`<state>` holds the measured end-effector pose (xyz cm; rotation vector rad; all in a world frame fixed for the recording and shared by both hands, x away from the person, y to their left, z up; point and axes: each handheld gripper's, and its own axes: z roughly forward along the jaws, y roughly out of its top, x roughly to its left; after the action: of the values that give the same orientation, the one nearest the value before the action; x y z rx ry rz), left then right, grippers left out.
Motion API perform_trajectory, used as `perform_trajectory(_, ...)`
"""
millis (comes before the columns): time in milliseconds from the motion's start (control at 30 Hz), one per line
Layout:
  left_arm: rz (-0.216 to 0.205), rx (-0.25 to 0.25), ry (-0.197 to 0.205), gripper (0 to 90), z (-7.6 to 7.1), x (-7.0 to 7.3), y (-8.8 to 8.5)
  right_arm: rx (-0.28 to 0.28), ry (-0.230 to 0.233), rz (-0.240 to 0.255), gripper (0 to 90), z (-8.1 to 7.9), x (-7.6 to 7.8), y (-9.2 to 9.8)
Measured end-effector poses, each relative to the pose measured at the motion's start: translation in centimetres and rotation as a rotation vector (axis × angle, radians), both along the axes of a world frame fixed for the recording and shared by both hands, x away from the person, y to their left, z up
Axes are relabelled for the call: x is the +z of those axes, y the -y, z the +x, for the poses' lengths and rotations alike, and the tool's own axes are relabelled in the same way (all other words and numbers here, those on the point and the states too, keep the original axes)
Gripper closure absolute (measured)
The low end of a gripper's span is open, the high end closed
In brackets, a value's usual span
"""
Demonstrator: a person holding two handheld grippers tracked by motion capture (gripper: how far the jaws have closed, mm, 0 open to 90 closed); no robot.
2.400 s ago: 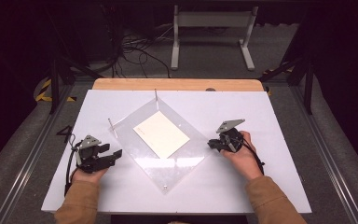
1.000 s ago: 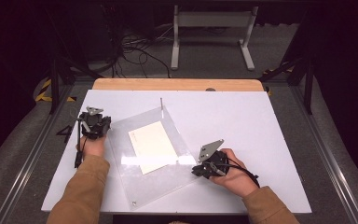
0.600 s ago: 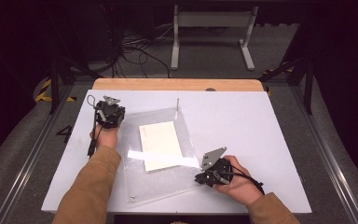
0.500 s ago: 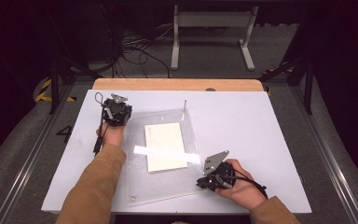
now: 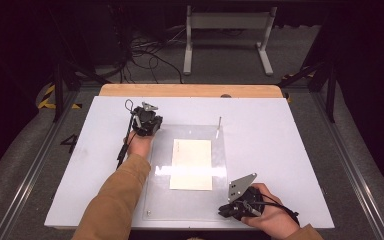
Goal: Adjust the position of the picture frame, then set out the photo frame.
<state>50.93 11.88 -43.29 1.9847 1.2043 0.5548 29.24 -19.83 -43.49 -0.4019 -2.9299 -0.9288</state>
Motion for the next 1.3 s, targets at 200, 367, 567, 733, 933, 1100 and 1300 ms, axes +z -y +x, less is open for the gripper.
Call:
perform_trajectory(200, 0.005, -0.017, -0.008, 84.6, -0.4, 0.0, 0.4, 0.009, -0.021, -0.002, 83.0, -0.4, 0.0, 0.3)
perform_trajectory(367, -0.012, -0.029, -0.011, 84.5, -0.9, -0.2, -0.1, 0.008, -0.038, 0.014, 83.0, -0.5, -0.1, 0.8)
perform_trajectory(567, -0.02, -0.059, -0.007, 67.2, -1.6, 0.3, -0.6, -0.027, -0.043, 0.031, 69.4, -0.4, 0.0, 1.2)
perform_trajectory(733, 0.035, -0.131, 0.026, 57.7, -3.7, 1.2, -1.3, -0.077, -0.015, 0.105, 65.2, 0.2, 0.5, 1.9)
perform_trajectory(933, -0.031, -0.186, 0.036, 44.5, -6.2, 2.2, -2.6, -0.16, 0.044, 0.184, 68.4, 1.2, 1.6, 2.6)
perform_trajectory(1100, -0.074, -0.254, 0.049, 39.9, -9.2, 2.4, -4.3, -0.234, 0.049, 0.203, 70.0, 2.9, 2.1, 3.2)
perform_trajectory(1300, -0.122, -0.27, 0.07, 36.4, -10.8, 2.6, -6.1, -0.308, 0.133, 0.204, 71.9, 5.9, 2.8, 3.5)
